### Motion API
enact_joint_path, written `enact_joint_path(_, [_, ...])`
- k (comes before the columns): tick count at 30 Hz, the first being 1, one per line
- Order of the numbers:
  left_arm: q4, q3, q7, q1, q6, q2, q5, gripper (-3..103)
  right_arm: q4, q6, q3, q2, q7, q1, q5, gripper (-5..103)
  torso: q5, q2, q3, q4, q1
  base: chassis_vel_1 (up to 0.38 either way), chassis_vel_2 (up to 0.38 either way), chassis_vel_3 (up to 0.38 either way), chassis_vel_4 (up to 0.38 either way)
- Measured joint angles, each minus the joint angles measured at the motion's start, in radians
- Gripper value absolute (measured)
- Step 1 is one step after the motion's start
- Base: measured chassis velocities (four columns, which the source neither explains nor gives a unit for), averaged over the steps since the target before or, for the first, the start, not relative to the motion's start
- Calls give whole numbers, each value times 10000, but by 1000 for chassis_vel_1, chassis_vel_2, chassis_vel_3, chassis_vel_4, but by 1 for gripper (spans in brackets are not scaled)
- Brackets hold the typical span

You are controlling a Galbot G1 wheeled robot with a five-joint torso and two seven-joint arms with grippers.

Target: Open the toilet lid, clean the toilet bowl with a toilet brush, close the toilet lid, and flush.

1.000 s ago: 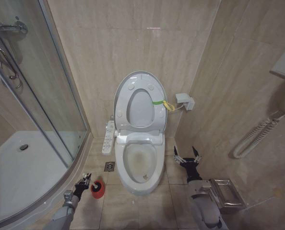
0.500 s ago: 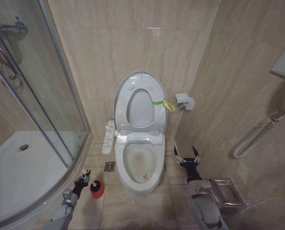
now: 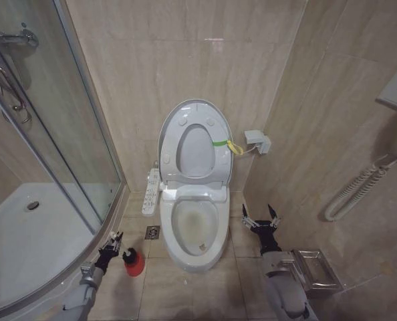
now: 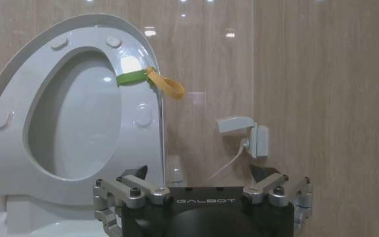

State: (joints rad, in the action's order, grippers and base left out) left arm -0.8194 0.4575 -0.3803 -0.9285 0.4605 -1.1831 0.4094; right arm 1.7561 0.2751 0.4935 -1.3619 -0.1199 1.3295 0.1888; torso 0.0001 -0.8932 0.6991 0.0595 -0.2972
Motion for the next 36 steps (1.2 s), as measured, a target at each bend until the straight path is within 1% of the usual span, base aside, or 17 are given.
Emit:
enact_joint_path(3, [-966, 1, 229, -393, -267, 258, 107, 19, 0, 0, 0, 0, 1, 0, 0, 100, -2, 0, 0, -1, 0, 0, 0, 0, 0])
enact_joint_path(4, [-966, 1, 229, -393, -267, 258, 107, 19, 0, 0, 0, 0, 1, 0, 0, 100, -2, 0, 0, -1, 0, 0, 0, 0, 0])
enact_joint_path(8, [-2128, 60, 569, -822, -418, 531, 271, 19, 0, 0, 0, 0, 0, 0, 0, 100, -1, 0, 0, 1, 0, 0, 0, 0, 0])
enact_joint_path(9, [-2128, 60, 569, -822, -418, 531, 271, 19, 0, 0, 0, 0, 0, 0, 0, 100, -1, 0, 0, 1, 0, 0, 0, 0, 0])
enact_joint_path(12, [-3201, 130, 987, -1357, -741, 666, 548, 19, 0, 0, 0, 0, 1, 0, 0, 100, -3, 0, 0, 0, 0, 0, 0, 0, 0])
enact_joint_path(13, [-3201, 130, 987, -1357, -741, 666, 548, 19, 0, 0, 0, 0, 1, 0, 0, 100, -3, 0, 0, 0, 0, 0, 0, 0, 0])
enact_joint_path(16, [-4487, 228, 1494, -2097, -1175, 829, 781, 19, 0, 0, 0, 0, 0, 0, 0, 100, -1, 0, 0, -2, 0, 0, 0, 0, 0])
enact_joint_path(17, [-4487, 228, 1494, -2097, -1175, 829, 781, 19, 0, 0, 0, 0, 0, 0, 0, 100, -1, 0, 0, -2, 0, 0, 0, 0, 0])
enact_joint_path(22, [-6668, 409, 2359, -3247, -1881, 1197, 1062, 19, -1, 0, 1, 0, 0, 0, 0, 100, -1, 0, 0, -2, 1, 0, 0, 0, 0])
enact_joint_path(23, [-6668, 409, 2359, -3247, -1881, 1197, 1062, 19, -1, 0, 1, 0, 0, 0, 0, 100, -1, 0, 0, -2, 1, 0, 0, 0, 0])
enact_joint_path(26, [-7759, 546, 2749, -3750, -2251, 1390, 1250, 19, 0, 0, 0, 0, 1, 0, 0, 100, -2, -1, 0, 0, 1, 0, 0, 0, 0])
enact_joint_path(27, [-7759, 546, 2749, -3750, -2251, 1390, 1250, 19, 0, 0, 0, 0, 1, 0, 0, 100, -2, -1, 0, 0, 1, 0, 0, 0, 0])
enact_joint_path(30, [-8942, 711, 3154, -4192, -2721, 1645, 1526, 19, 0, 0, 1, 0, 0, 0, 0, 100, -2, -1, 0, 0, 0, 0, 0, 0, 0])
enact_joint_path(32, [-9239, 741, 3252, -4290, -2846, 1712, 1606, 19, 0, 0, 0, 0, 0, 0, 0, 100, -2, -1, 0, 0, 1, 0, 0, 0, 0])
enact_joint_path(34, [-10023, 874, 3508, -4546, -3166, 1888, 1755, 19, 0, 0, 0, 0, 1, 0, 0, 100, -1, 0, 0, 0, 1, 0, 0, 0, 0])
enact_joint_path(35, [-10023, 874, 3508, -4546, -3166, 1888, 1755, 19, 0, 0, 0, 0, 1, 0, 0, 100, -1, 0, 0, 0, 1, 0, 0, 0, 0])
enact_joint_path(36, [-10449, 981, 3623, -4682, -3305, 1968, 1800, 19, 0, 0, 0, 0, 0, 0, 0, 100, -1, -1, 0, 1, 1, 0, 0, 0, 0])
